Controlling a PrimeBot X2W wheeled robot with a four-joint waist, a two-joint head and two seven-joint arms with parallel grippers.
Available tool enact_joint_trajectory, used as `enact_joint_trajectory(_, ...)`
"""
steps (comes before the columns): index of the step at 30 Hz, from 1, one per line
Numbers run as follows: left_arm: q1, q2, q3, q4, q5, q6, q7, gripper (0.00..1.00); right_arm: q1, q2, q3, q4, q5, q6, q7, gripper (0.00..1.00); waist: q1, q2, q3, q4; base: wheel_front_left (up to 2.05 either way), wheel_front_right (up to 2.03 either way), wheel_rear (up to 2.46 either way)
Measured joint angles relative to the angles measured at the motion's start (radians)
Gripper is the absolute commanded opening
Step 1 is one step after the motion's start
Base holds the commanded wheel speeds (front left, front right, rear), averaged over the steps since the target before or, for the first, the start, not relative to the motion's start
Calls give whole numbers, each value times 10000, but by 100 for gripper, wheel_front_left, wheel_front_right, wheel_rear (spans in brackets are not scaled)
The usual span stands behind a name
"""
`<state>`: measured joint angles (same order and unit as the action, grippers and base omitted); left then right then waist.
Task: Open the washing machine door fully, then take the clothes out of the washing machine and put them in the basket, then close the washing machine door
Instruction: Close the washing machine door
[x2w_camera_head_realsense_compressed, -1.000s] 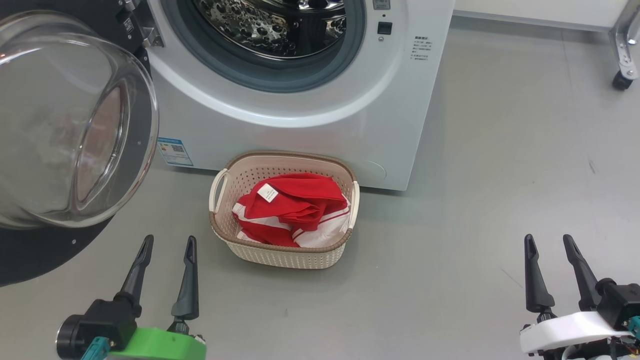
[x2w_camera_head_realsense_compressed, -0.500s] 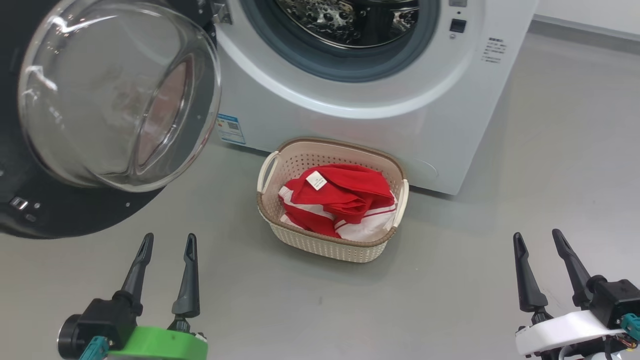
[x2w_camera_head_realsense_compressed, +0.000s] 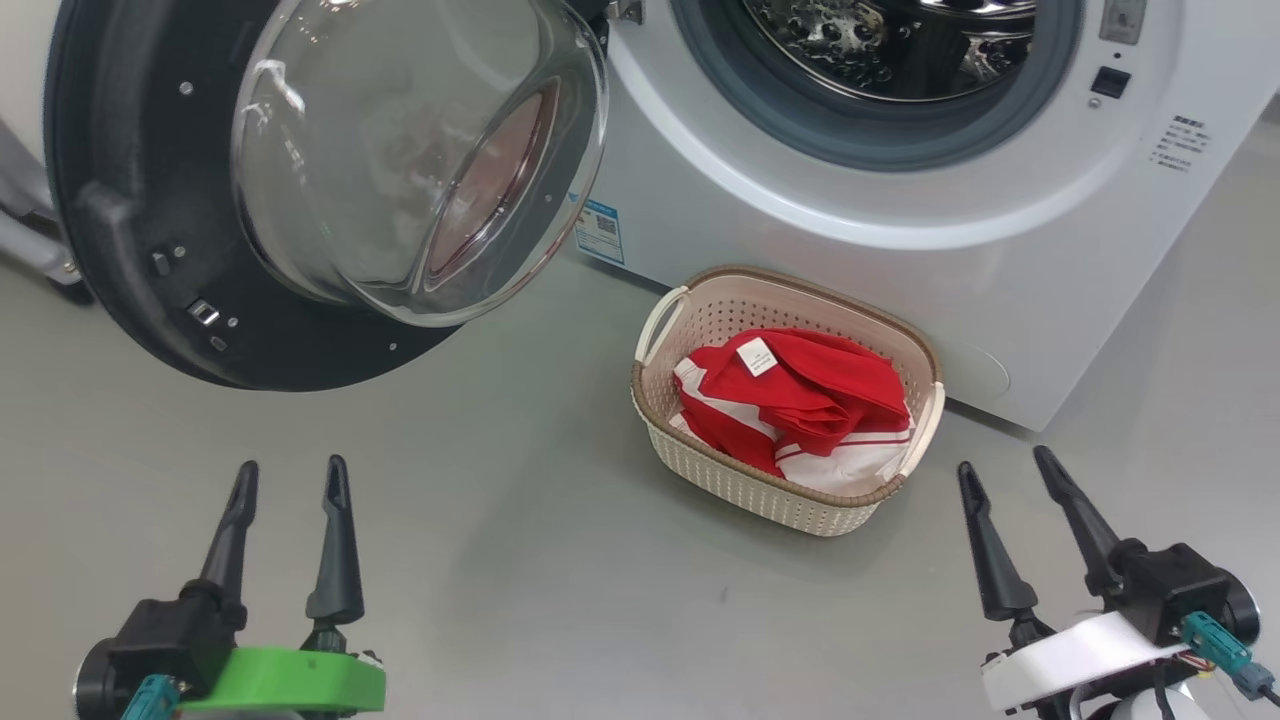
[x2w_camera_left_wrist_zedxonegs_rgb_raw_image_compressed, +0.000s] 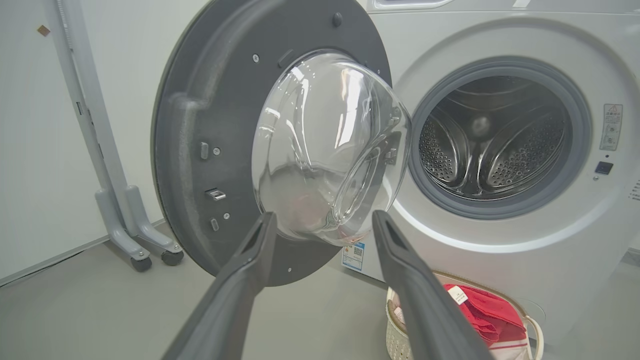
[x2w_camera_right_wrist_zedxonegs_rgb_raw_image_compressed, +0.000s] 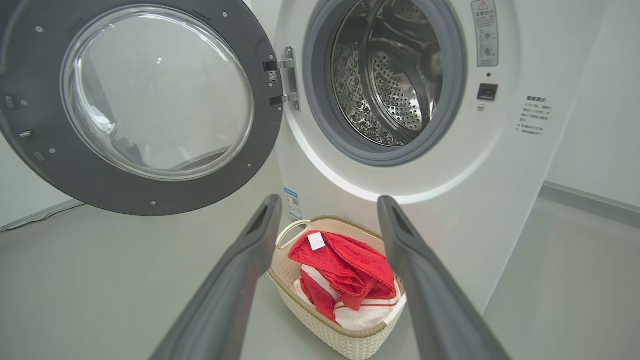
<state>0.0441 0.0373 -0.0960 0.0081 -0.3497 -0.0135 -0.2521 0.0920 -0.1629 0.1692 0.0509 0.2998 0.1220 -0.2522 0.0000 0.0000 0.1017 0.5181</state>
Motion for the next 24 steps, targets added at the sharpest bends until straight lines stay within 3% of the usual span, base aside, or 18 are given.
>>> enact_joint_trajectory(6,246,2,257,-201,0,92,0,100,-363,-69,405,109,-6,2,0,100,0,0,24,322,0,0,0)
enact_joint_trajectory(24,490,0,487,-669,-79,364,0,100,-756,-249,846,535,169,2,0,100,0,0,19,379,0,0,0)
